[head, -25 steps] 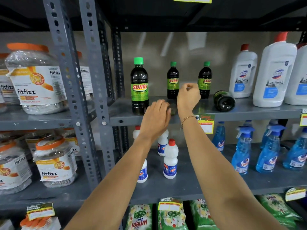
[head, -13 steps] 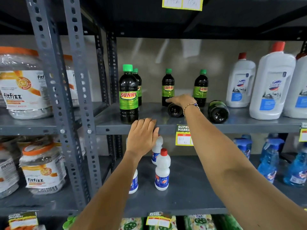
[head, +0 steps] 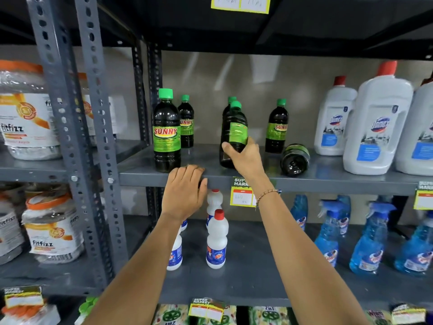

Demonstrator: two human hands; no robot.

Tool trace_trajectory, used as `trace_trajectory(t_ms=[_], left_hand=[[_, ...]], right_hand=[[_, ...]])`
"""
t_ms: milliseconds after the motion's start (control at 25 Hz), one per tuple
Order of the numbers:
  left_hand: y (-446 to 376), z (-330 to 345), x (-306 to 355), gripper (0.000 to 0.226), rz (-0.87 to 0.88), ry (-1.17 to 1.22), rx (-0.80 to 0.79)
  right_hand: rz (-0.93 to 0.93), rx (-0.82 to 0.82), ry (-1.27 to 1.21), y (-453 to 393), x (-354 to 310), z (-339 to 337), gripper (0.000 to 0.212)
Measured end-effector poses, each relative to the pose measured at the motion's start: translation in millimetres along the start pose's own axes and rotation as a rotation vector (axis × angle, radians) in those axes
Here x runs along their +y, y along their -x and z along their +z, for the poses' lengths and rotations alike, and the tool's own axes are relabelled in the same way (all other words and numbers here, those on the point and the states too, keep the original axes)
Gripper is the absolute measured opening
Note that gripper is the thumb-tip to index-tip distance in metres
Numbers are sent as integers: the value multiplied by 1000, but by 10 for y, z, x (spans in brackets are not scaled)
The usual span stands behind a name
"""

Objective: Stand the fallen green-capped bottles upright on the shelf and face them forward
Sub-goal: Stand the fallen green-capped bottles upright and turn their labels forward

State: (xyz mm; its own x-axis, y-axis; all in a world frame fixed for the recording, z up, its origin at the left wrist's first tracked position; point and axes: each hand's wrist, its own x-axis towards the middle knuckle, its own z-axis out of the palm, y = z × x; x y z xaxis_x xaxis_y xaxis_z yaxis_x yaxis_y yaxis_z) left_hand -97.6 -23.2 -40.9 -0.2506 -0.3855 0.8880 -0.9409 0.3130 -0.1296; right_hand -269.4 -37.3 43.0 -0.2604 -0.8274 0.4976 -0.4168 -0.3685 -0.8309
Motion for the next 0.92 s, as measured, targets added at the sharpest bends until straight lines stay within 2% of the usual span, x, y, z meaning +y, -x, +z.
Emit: trace_trajectory(t_ms=[120, 320, 480, 640, 840, 920], left_hand=[[2, -21, 23, 35, -20, 37, 11], [-4, -46, 36, 35, -34, 65, -2], [3, -37, 37, 33, -27, 71, 33], [9, -39, 16, 34, -10, 82, 21], [14, 23, -19, 35, 16, 73, 27], [21, 64, -11, 34, 6, 72, 45]], right_hand=[[-125, -113, 114, 52, 18, -46, 64], [5, -207, 19, 33, -5, -76, 59], [19, -156, 27, 56, -4, -49, 60], [122, -207, -67, 26, -17, -99, 74], [57, -21, 47, -14, 49, 8, 87], [95, -69, 12, -48, 65, 6, 91]])
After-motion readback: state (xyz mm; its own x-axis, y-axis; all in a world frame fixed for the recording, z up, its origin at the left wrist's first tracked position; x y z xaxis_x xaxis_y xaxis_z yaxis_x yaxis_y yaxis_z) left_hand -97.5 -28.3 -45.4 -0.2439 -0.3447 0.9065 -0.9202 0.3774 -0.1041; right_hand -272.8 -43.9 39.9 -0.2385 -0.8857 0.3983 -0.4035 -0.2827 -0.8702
